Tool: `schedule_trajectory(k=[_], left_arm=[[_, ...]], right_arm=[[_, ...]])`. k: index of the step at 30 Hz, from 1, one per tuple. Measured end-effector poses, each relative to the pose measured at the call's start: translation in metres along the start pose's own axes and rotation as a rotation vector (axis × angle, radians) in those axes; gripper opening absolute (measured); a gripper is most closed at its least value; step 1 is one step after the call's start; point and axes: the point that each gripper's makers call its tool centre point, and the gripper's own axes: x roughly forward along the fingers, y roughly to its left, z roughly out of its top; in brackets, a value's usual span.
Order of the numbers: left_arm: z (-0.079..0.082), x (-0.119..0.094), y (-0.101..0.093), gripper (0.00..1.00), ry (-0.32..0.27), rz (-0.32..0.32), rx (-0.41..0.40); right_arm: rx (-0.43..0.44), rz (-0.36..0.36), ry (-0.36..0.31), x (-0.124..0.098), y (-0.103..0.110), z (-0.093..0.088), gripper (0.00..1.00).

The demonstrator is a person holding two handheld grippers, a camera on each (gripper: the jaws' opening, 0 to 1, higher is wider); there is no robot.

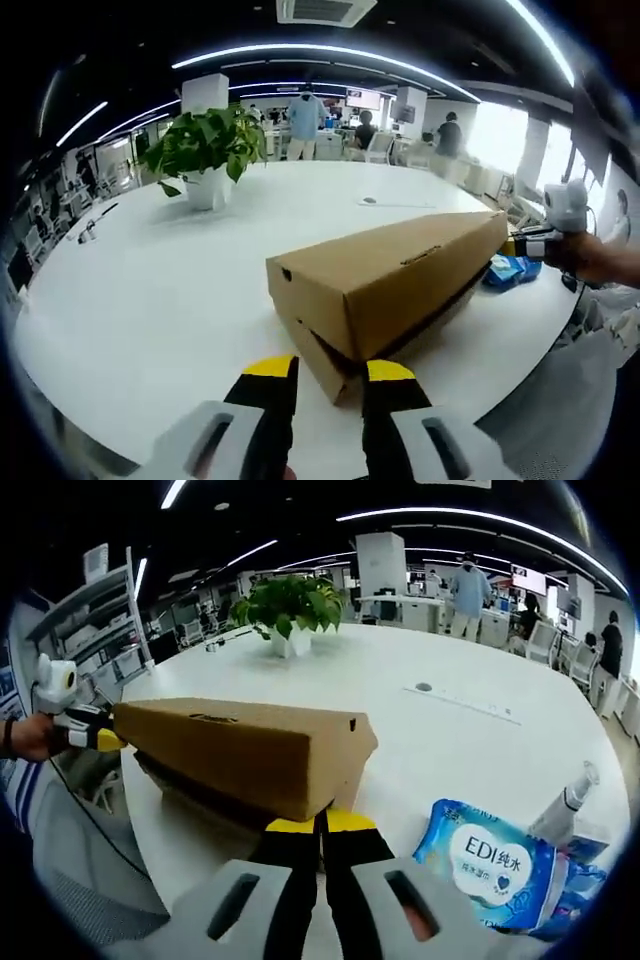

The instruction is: Operate the shoe box by opening the lid, removing the specified soft item, and placing it in the target area until the item is outside and the box remains undamaged.

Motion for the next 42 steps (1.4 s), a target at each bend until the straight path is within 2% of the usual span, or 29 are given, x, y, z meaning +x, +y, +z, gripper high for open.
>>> schedule_trajectory(k=[7, 16, 22, 28, 37, 42], left_arm=[[-0.006, -0.003, -0.001, 0.24, 0.016, 0.007, -0.001], [-0.014, -0.005, 0.005, 0.24, 0.035, 0.040, -0.058], [-0.019, -0.005, 0.002, 0.24, 0.045, 0.039, -0.062], [-0.020, -0.003, -0.001, 0.24, 0.048, 0.039, -0.057], [-0.025, 0.001, -0.003, 0.24, 0.065, 0.029, -0.063], [-0.024, 0.000, -0.003, 0.24, 0.062, 0.029, -0.073]], right_arm=[[0.014, 0.002, 0.015, 0.001, 0.002, -0.010, 0.00], [0.023, -0.011, -0.006, 0.002, -0.002, -0.011, 0.00], [0.025, -0.023, -0.032, -0.001, -0.007, -0.008, 0.00], [0.031, -0.055, -0.029, -0.005, -0.016, -0.016, 0.00], [0.057, -0.035, 0.016, 0.001, -0.014, -0.037, 0.00], [0.054, -0.032, 0.026, 0.003, -0.013, -0.039, 0.00]])
